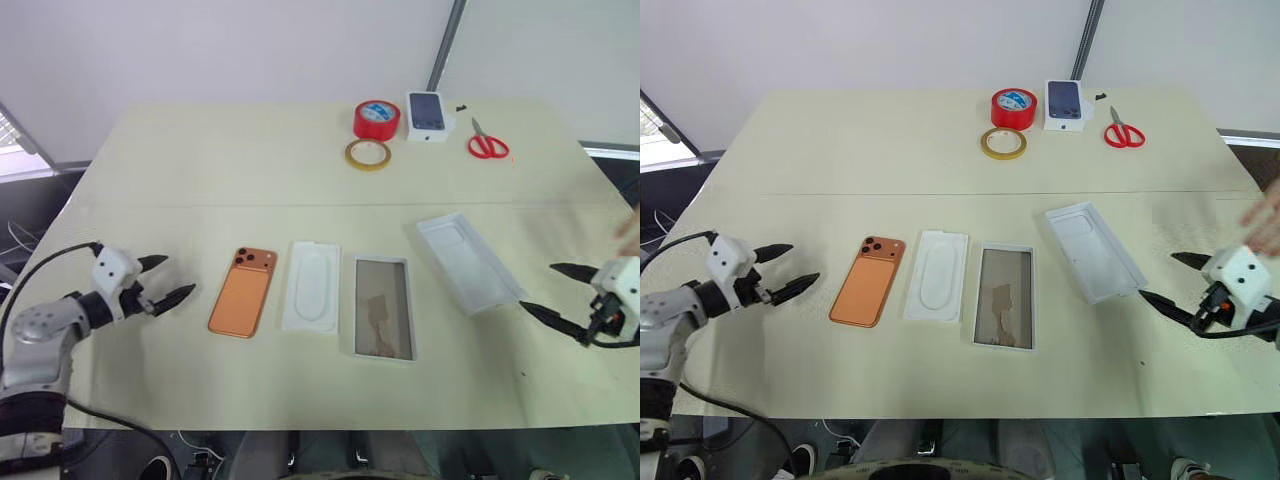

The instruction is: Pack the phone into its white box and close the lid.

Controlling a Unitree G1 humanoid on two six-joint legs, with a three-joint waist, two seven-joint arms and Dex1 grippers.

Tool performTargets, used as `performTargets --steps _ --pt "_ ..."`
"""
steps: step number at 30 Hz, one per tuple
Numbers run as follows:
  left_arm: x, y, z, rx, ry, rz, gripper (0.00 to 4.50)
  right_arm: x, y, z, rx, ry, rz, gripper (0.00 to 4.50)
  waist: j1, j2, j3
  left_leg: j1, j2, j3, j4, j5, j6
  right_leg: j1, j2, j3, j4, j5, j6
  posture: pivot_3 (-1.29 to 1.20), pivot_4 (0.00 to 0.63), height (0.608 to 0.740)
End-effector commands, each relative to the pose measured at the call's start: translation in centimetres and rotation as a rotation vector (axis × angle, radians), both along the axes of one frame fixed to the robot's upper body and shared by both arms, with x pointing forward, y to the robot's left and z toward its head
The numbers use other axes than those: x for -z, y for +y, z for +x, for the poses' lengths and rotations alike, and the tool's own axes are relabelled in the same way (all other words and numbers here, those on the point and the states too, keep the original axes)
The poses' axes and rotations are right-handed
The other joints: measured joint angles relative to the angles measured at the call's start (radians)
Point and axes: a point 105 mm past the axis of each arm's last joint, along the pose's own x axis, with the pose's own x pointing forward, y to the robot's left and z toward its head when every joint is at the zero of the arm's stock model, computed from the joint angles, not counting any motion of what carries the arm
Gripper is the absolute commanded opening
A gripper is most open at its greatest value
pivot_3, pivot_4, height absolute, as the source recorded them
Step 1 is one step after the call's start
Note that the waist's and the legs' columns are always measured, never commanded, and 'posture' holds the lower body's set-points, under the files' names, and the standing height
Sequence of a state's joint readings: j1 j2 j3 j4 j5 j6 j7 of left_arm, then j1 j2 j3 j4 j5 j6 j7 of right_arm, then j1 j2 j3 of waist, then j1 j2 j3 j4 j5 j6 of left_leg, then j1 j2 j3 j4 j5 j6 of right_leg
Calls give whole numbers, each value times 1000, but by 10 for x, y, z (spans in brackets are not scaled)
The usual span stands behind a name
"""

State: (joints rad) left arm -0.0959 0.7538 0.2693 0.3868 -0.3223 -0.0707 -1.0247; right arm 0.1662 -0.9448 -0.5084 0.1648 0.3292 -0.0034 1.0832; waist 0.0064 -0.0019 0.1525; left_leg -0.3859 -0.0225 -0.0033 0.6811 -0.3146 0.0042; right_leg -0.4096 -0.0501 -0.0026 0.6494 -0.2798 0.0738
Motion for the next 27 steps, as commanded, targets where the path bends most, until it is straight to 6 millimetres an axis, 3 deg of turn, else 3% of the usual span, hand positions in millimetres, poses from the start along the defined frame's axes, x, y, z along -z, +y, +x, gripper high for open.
performTargets --steps 1,21,27 --pt "-20 4 -1 -6 -80 3 4500 -13 -5 -1 10 -42 -15 4479 1 0 0 0 0 0 0 0 0 0 0 0 0 0 0 0 150 740" --pt "-33 -17 -2 135 -99 -30 4500 -12 18 16 -52 -49 -9 4479 -1 0 0 0 0 0 0 0 0 0 0 0 0 0 0 0 150 740" --pt "-42 -39 -3 172 -94 -65 4500 -17 29 22 -89 -63 -14 4479 0 0 0 0 0 0 0 0 0 0 0 0 0 0 0 0 150 740"
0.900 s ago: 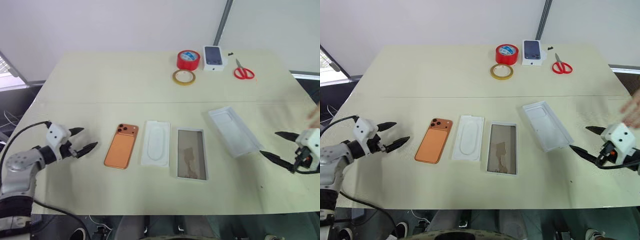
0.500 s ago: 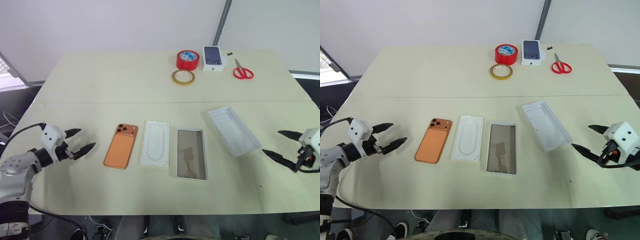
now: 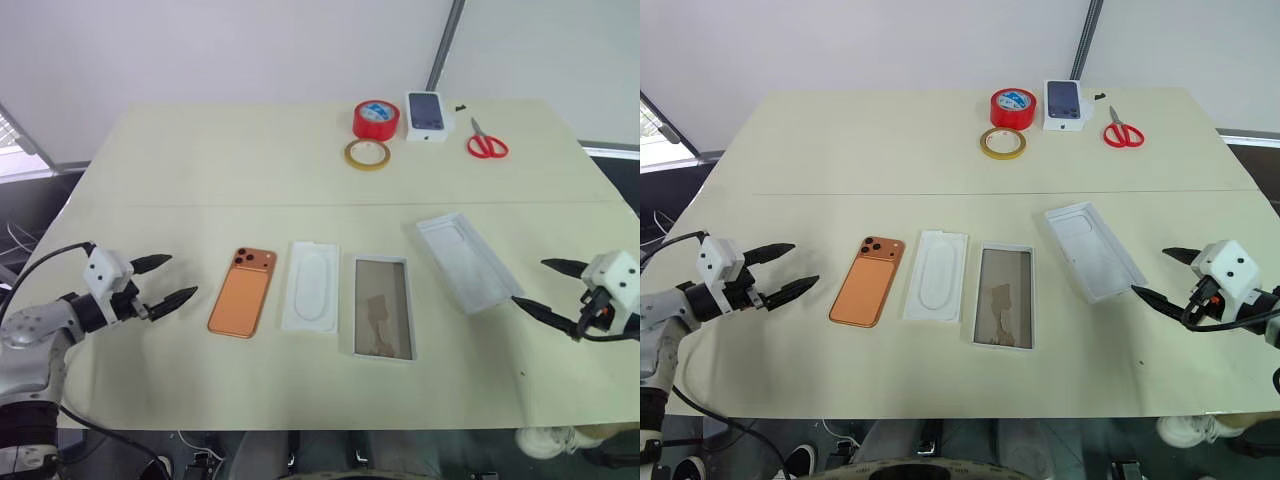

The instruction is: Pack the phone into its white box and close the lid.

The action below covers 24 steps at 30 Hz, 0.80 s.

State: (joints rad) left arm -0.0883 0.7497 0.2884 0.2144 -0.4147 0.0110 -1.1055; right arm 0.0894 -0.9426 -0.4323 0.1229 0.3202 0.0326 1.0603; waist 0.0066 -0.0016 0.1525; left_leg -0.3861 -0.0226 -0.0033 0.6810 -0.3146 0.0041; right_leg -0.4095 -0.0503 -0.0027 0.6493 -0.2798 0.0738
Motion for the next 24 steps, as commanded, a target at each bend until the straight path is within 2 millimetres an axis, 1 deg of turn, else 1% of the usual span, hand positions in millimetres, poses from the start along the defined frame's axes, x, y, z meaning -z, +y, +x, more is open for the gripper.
performTargets --steps 1,2,5,6,7,8,9,12,13,15,17,19,21,24 --pt "-14 -17 -2 35 -16 -7 4500 -14 12 6 -46 -51 -14 4479 0 0 0 0 0 0 0 0 0 0 0 0 0 0 0 0 150 740" --pt "-17 -23 -3 58 -3 -23 4500 -15 16 7 -62 -54 -15 4479 -1 0 0 0 0 0 0 0 0 0 0 0 0 0 0 0 150 740" --pt "-24 -45 -8 136 120 -138 4500 -19 35 11 -130 -62 -10 4479 -1 0 0 0 0 0 0 0 0 0 0 0 0 0 0 0 150 740" --pt "-18 -52 -10 149 217 -141 4500 -22 45 13 -166 -67 2 4479 -2 0 0 0 0 0 0 0 0 0 0 0 0 0 0 0 150 740" --pt "-16 -65 -10 167 294 -180 4500 -25 61 14 -224 -70 10 4479 -3 0 0 0 0 0 0 0 0 0 0 0 0 0 0 0 150 740" --pt "-15 -73 -11 179 347 -202 4500 -27 72 14 -263 -71 17 4479 -3 1 0 0 0 0 0 0 0 0 0 0 0 0 0 0 150 740" --pt "-13 -80 -11 179 410 -220 4500 -28 81 13 -295 -66 23 4479 -2 1 0 0 0 0 0 0 0 0 0 0 1 0 0 0 150 740" --pt "-18 -95 0 136 506 -295 4500 -29 105 9 -381 -61 6 4479 4 1 0 0 0 0 1 0 0 0 0 0 1 0 0 0 150 740" --pt "-19 -104 1 149 548 -321 4500 -31 116 7 -416 -60 16 4479 6 0 0 -1 0 0 1 0 0 0 1 0 1 0 0 0 150 740" --pt "-18 -116 4 154 619 -349 4500 -33 131 6 -450 -64 27 4479 5 0 0 -1 -1 -1 2 0 0 0 1 0 1 0 1 0 150 740" --pt "-12 -123 7 141 683 -357 4500 -34 136 10 -454 -76 21 4479 5 0 0 -1 -1 -1 2 0 0 0 1 0 1 0 1 0 150 740" --pt "-12 -131 4 173 731 -387 4500 -33 136 13 -451 -75 12 4479 3 0 0 -1 -1 -1 2 0 0 0 1 0 1 0 1 0 150 740" --pt "-7 -137 9 149 782 -405 4500 -32 135 16 -443 -80 4 4479 4 0 1 -1 -1 -1 2 0 0 0 1 0 1 0 1 0 150 740" --pt "-1 -143 14 115 817 -384 4500 -31 135 18 -436 -85 6 4479 5 -1 1 -1 -1 -1 2 0 0 0 1 0 1 0 1 0 150 740"
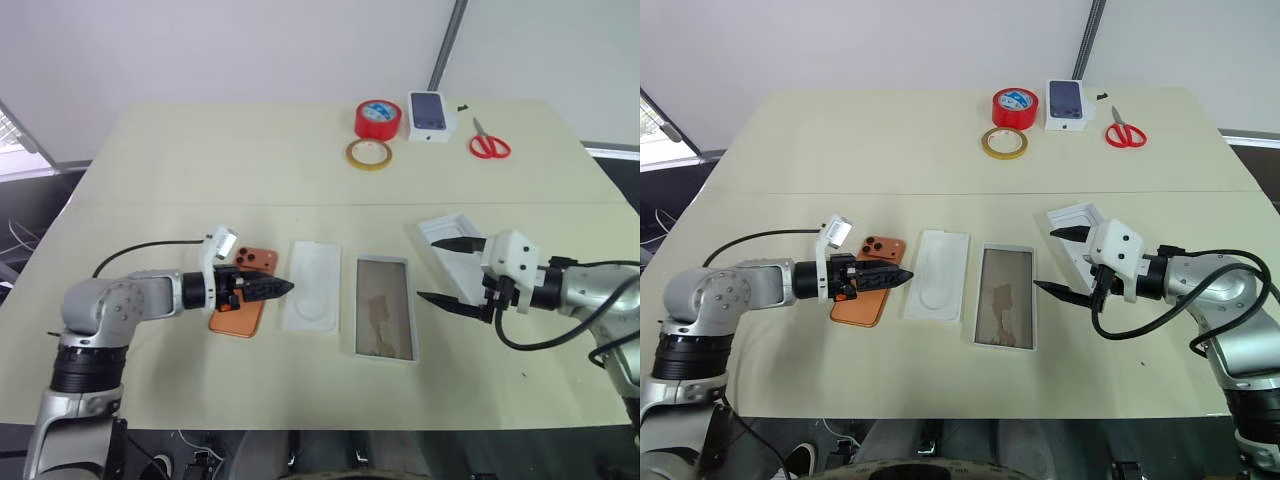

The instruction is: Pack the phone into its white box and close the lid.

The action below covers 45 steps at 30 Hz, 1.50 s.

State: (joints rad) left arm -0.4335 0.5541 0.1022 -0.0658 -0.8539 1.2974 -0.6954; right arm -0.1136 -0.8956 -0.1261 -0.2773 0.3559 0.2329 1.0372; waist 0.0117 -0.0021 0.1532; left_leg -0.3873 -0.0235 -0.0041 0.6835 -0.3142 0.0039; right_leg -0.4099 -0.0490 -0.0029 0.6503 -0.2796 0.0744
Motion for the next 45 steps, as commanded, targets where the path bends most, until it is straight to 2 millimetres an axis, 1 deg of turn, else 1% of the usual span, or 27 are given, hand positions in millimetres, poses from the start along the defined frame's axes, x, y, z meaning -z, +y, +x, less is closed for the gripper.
performTargets --steps 1,5,8,11,13,14,20,21,23,25,28,30,33,35,38,40,42,43,45 --pt "-3 -6 4 -1 9 20 4500 -8 1 2 -1 -50 3 4479 -1 0 0 0 0 0 0 0 0 0 0 0 0 0 0 0 150 740" --pt "-5 -15 4 12 45 -13 4500 -6 0 3 13 -53 4 4479 -1 0 0 0 0 0 0 0 -1 0 0 0 0 0 0 0 150 740" --pt "11 -25 -3 37 110 26 4500 -3 2 3 19 -59 7 4479 -1 0 0 0 0 0 0 1 -1 0 0 0 0 0 0 0 150 740" --pt "22 -27 -7 34 148 60 4500 -4 1 3 28 -69 9 4479 0 0 -1 0 0 0 0 1 -2 0 0 0 0 0 0 0 150 740" --pt "30 -24 -5 -1 155 97 3965 -5 0 3 35 -73 8 4500 0 1 -1 1 0 0 0 1 -2 0 0 0 0 0 0 0 150 740" --pt "33 -23 -3 -17 160 107 3627 -4 -1 3 37 -73 8 4500 0 1 -1 1 0 0 0 1 -2 1 0 0 0 0 0 0 150 740" --pt "34 -22 1 -50 176 105 522 -2 1 2 37 -74 12 4500 0 1 -1 1 0 0 0 1 -2 1 0 0 0 0 0 0 150 740" --pt "34 -22 2 -58 182 102 65 -2 2 2 36 -74 14 4500 0 1 -1 1 0 0 0 1 -2 1 0 0 0 0 0 0 150 740" --pt "33 -22 3 -71 202 76 65 0 4 1 29 -68 18 4500 1 2 -2 2 0 0 0 1 -2 1 0 0 0 0 0 0 150 740" --pt "27 -22 9 -105 240 4 65 4 9 -1 14 -48 32 4500 1 2 -2 2 0 0 0 1 -2 1 0 0 0 0 0 0 150 740" --pt "5 -27 18 -119 253 -107 65 14 36 -25 -83 91 166 4500 3 1 -1 2 0 0 0 1 -2 2 0 0 0 0 0 0 150 740" --pt "-1 -26 22 -132 233 -99 65 23 51 -42 -150 190 213 4500 1 0 -1 0 0 -1 0 1 -2 0 1 0 0 0 0 0 150 740" --pt "-8 -23 25 -143 226 -122 65 42 59 -58 -220 252 144 4500 -1 0 -1 -1 0 -1 0 3 -6 -1 1 0 1 0 0 0 150 740" --pt "-8 -20 27 -158 220 -102 65 55 61 -64 -260 281 89 4500 -2 0 -1 0 0 -1 1 3 -6 0 1 0 1 0 0 0 150 740" --pt "-10 -17 30 -188 185 -71 65 71 63 -63 -312 275 -2 4500 -2 0 -1 1 0 -1 0 3 -6 0 1 0 1 0 0 0 150 740" --pt "-12 -15 33 -212 149 -67 65 83 62 -59 -327 253 -68 4500 -1 -1 0 0 -1 -1 0 5 -8 0 1 0 1 0 0 0 150 740" --pt "-16 -16 33 -211 122 -61 0 93 58 -53 -327 257 -120 3963 0 -1 0 0 -1 -1 0 5 -9 0 1 0 1 0 0 0 150 740" --pt "-16 -16 33 -210 113 -57 0 96 56 -52 -330 254 -140 3598 0 -1 0 0 -1 -1 0 5 -10 0 1 0 1 0 0 0 150 740" --pt "-19 -15 35 -224 83 -52 0 98 54 -47 -336 233 -170 2554 0 -1 0 0 -1 -1 0 5 -10 0 1 0 1 0 0 0 150 740"
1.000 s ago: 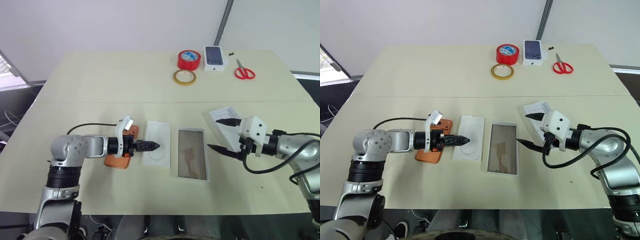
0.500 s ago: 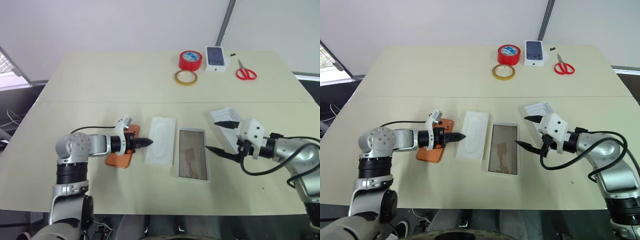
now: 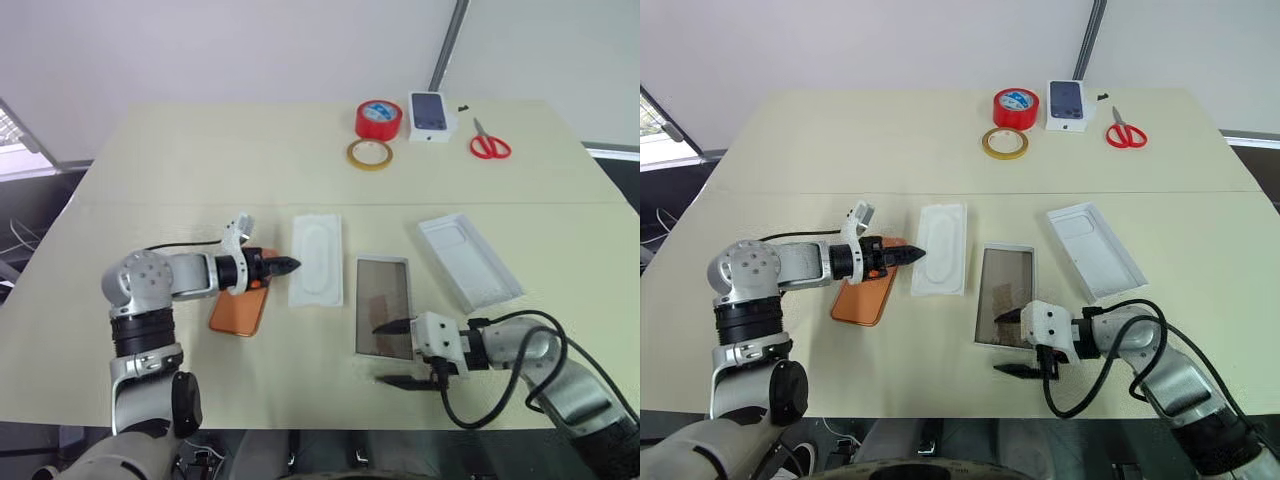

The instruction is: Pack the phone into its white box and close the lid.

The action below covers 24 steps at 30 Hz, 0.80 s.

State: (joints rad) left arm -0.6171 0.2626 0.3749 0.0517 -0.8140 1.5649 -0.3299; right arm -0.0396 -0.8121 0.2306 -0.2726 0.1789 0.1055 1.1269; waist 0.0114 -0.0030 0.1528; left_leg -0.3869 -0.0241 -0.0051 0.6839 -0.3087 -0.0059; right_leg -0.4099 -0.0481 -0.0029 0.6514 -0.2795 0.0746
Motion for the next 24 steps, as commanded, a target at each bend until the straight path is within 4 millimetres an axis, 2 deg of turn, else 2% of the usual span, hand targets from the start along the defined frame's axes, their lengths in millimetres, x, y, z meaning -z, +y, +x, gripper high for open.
performTargets --steps 1,5,7,9,12,15,18,21,24 --pt "-14 3 5 -33 -91 13 0 6 -4 4 -21 -20 -49 2070 0 0 0 0 0 0 0 0 0 0 0 0 0 0 0 0 150 740" --pt "-25 4 13 -76 -119 -41 0 -3 1 20 -14 -83 -25 44 -4 0 0 1 0 0 0 0 0 0 0 0 0 0 0 0 150 740" --pt "-33 0 16 -75 -120 -93 0 -7 7 38 -2 -138 -17 44 -7 -2 0 1 0 0 0 0 -1 1 0 0 0 0 0 0 150 740" --pt "-37 -3 18 -78 -116 -114 0 -8 11 46 -4 -160 -13 44 -7 -2 1 1 0 0 0 0 -1 0 0 0 1 0 0 0 150 740" --pt "-42 -12 18 -57 -116 -146 0 -11 20 76 49 -250 -17 44 -9 -2 1 1 0 0 0 1 -1 0 0 0 2 0 0 0 150 740" --pt "-39 -20 17 -41 -114 -133 0 -14 33 87 68 -237 30 44 -11 -2 1 1 0 0 0 2 -3 -1 1 0 2 0 0 0 150 740" --pt "-35 -23 16 -41 -114 -133 0 -17 42 91 82 -229 67 897 -10 -2 1 1 0 0 0 2 -3 -1 1 0 3 0 0 0 150 740" --pt "-28 -24 15 -43 -112 -109 0 -25 45 81 65 -192 117 2364 -10 -2 1 1 0 0 -1 2 -3 -1 1 0 3 0 0 0 150 740" --pt "-24 -25 16 -44 -116 -95 0 -27 36 71 53 -187 100 3990 -7 -2 1 1 0 0 -1 2 -3 -1 1 0 3 0 0 0 150 740"
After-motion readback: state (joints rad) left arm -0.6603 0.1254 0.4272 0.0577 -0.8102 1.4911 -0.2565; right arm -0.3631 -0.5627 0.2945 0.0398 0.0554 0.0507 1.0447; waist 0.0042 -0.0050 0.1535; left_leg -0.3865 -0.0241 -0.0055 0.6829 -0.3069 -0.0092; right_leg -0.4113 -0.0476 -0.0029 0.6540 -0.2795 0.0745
